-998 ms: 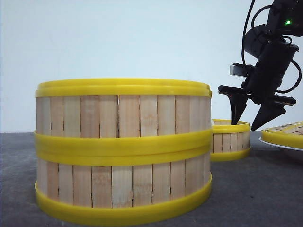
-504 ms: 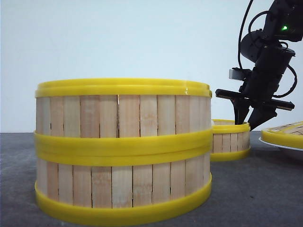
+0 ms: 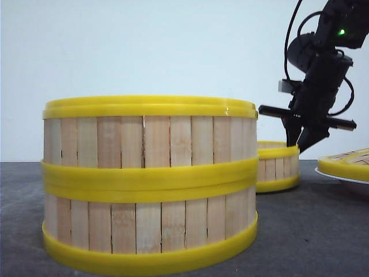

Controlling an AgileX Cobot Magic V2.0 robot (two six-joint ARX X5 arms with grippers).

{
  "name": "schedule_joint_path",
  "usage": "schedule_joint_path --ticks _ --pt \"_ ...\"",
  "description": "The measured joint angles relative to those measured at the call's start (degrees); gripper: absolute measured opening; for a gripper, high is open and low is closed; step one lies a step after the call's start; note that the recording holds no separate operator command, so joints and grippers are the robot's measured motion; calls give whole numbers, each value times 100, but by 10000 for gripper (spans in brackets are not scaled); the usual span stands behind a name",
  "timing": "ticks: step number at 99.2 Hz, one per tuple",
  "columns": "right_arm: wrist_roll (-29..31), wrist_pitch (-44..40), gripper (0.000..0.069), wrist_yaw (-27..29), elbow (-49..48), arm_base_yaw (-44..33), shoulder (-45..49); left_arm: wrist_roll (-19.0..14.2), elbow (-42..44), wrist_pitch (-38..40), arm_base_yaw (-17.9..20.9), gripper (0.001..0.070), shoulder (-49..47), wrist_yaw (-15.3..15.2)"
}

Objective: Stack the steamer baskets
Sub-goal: 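Grasp the rim of the remaining steamer basket with the right gripper and lift, then carry the basket over the stack and lower it on top with the right gripper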

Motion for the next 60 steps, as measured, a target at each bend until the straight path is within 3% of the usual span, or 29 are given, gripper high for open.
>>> schedule_joint_path --ticks 13,31,60 --pt "-74 -424 33 -175 498 -68 -424 0 0 0 0 275 0 0" --pt "-608 -1196 33 -273 1246 -98 -1318 0 0 0 0 275 0 0" --pt "-1276 -2334 33 -874 1314 407 -2468 2 0 0 0 275 0 -4"
